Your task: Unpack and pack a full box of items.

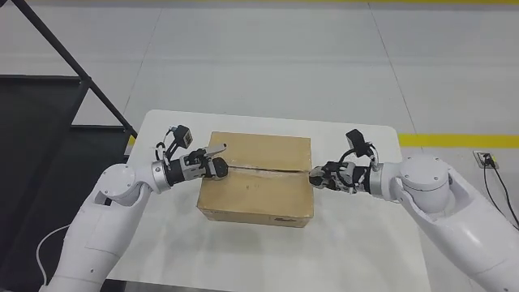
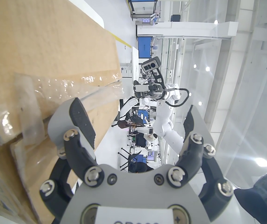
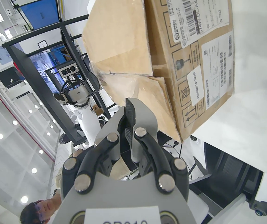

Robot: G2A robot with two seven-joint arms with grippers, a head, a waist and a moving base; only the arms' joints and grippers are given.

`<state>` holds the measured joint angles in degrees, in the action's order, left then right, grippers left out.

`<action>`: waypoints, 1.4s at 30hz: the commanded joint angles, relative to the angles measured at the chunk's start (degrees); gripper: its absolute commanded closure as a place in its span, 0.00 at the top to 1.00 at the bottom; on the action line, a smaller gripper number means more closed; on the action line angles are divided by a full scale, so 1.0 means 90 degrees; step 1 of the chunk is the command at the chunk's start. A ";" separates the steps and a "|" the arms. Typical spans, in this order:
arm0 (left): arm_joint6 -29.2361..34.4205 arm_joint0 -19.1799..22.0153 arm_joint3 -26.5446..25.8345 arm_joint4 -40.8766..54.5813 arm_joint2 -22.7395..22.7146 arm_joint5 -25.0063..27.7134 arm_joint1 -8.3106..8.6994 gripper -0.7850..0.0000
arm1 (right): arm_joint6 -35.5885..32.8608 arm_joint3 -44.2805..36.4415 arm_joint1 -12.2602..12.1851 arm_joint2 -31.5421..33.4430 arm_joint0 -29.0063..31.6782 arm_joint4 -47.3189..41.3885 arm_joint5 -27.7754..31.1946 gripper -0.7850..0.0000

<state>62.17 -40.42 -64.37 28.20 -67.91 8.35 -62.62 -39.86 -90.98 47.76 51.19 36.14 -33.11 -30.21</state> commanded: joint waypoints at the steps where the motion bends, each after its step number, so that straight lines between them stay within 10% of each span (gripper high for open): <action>1: 0.0005 -0.0004 -0.0002 0.0006 -0.0002 0.0002 0.0000 1.00 | 0.0111 -0.0186 -0.0030 0.0092 0.0085 0.0222 0.0099 0.00; 14: -0.0032 -0.0126 -0.0108 0.0098 -0.0063 0.0051 0.0005 1.00 | 0.0690 -0.1036 -0.0152 0.0550 0.0531 0.1678 0.0704 0.00; 42: -0.0018 -0.0199 -0.0204 0.0125 -0.0128 0.0013 0.0015 1.00 | -0.0406 -0.0369 0.0092 0.0092 0.0030 0.2253 -0.0658 0.00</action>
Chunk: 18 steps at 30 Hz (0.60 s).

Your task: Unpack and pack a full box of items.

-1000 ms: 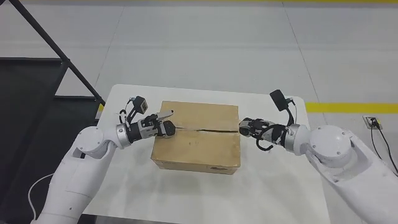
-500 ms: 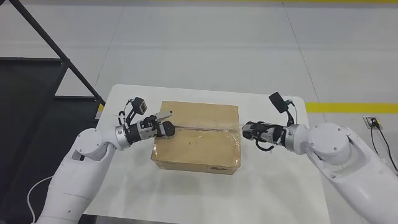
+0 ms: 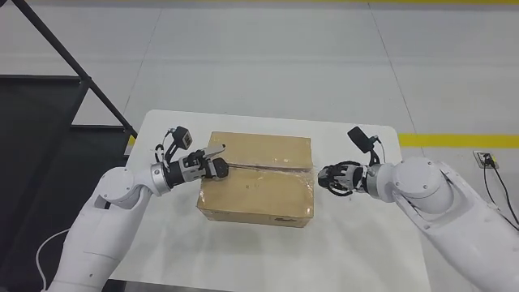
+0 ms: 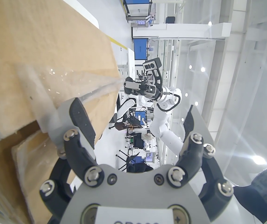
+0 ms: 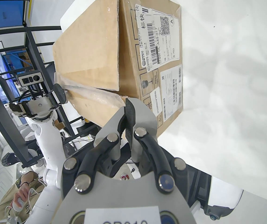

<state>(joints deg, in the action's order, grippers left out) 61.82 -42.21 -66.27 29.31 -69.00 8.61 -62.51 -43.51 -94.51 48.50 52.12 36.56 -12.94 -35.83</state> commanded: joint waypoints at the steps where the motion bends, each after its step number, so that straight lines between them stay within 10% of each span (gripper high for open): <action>1: 0.0048 0.0000 0.0006 0.0005 -0.0012 -0.0026 0.0006 1.00 | 0.0018 0.0037 0.0022 -0.0019 -0.0038 0.0014 -0.0063 0.00; 18: 0.0410 -0.0306 -0.0499 0.0025 -0.0474 -0.0169 0.0162 1.00 | 0.0061 0.0172 0.0222 -0.0208 -0.0314 0.0017 -0.0515 0.00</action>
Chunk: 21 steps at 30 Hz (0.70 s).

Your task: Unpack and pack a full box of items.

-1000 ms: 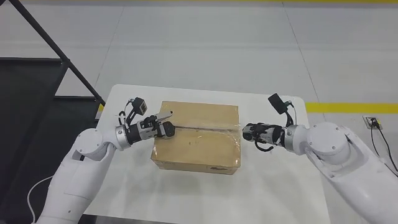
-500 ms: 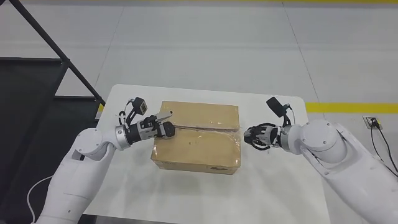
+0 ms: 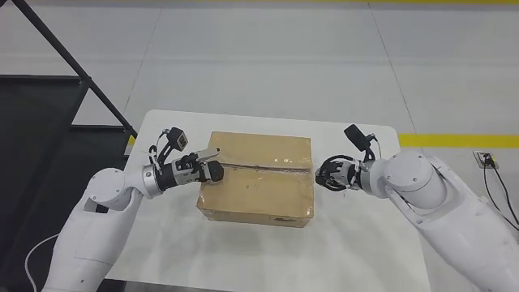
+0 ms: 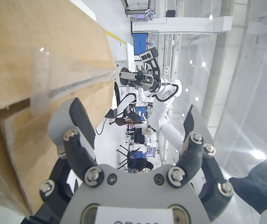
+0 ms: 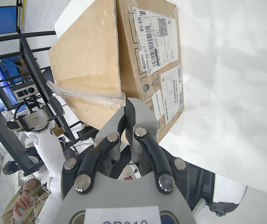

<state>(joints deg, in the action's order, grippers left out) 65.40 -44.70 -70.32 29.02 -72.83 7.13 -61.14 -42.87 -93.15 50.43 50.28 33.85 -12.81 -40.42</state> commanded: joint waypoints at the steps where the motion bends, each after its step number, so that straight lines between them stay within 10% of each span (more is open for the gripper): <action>1: 0.0007 -0.0053 -0.0091 0.0109 -0.0093 -0.0006 0.0018 1.00 | -0.0009 0.0038 0.0015 -0.0003 -0.0023 0.0003 -0.0009 0.00; 21: -0.0650 0.0526 0.0451 -0.0021 0.0591 0.0160 -0.0181 1.00 | -0.0143 0.0124 0.0074 0.0108 -0.0027 0.0107 -0.0104 0.00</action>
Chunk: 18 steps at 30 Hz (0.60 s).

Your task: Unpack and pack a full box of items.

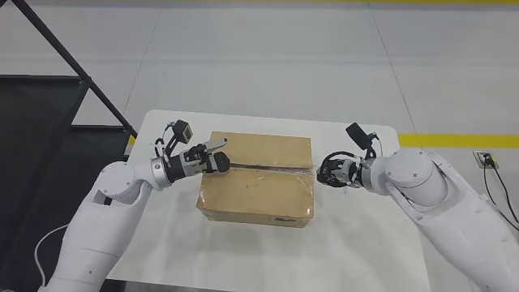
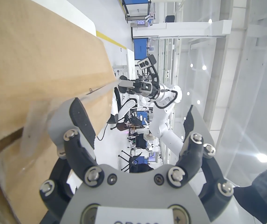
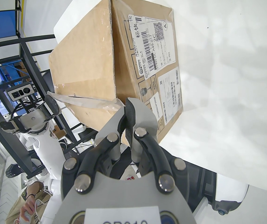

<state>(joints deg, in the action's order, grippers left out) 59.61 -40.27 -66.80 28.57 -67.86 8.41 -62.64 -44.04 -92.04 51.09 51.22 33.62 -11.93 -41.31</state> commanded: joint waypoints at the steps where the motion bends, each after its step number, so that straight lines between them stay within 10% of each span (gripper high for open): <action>1: 0.0000 0.0068 0.0109 0.0029 0.0072 0.0037 -0.0027 1.00 | -0.0024 0.0002 0.0003 0.0010 -0.0002 0.0018 -0.0007 0.00; 18: -0.0018 0.0329 0.0725 -0.0084 0.0354 0.0137 -0.0140 1.00 | -0.0175 0.0157 0.0073 -0.0007 -0.0070 0.0088 -0.0029 0.00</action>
<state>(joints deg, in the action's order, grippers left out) 59.42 -37.36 -60.49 27.77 -64.77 9.62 -63.85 -45.54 -90.73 51.69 51.23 33.08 -11.20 -41.47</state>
